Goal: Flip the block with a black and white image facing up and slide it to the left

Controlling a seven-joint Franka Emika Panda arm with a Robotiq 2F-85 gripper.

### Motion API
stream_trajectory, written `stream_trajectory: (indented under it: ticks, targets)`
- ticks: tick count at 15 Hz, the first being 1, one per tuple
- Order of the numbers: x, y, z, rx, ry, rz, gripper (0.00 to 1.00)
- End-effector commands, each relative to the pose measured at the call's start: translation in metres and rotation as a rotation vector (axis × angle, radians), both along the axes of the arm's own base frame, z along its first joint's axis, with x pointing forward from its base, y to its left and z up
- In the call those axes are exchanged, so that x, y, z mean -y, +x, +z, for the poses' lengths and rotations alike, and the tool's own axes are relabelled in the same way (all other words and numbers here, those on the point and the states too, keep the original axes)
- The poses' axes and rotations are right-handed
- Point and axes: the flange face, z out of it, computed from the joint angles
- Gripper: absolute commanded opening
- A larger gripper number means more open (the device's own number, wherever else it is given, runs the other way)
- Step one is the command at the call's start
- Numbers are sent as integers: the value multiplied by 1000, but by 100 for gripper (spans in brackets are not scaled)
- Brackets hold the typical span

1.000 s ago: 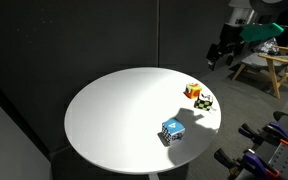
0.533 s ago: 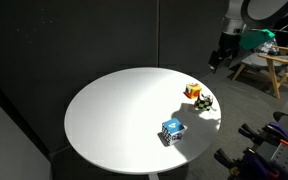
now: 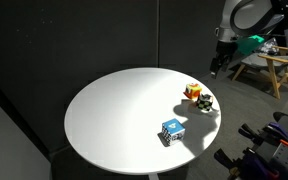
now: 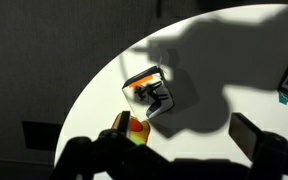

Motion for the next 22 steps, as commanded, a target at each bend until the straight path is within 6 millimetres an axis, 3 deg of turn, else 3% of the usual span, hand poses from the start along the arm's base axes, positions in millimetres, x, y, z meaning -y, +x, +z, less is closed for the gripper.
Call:
stream_trajectory:
  ticks: [1, 8, 22]
  targets:
    - [0, 0, -1, -4, 0, 0, 100]
    - [0, 0, -4, -5, -4, 4, 100]
    - [17, 27, -63, 60, 0, 61, 100]
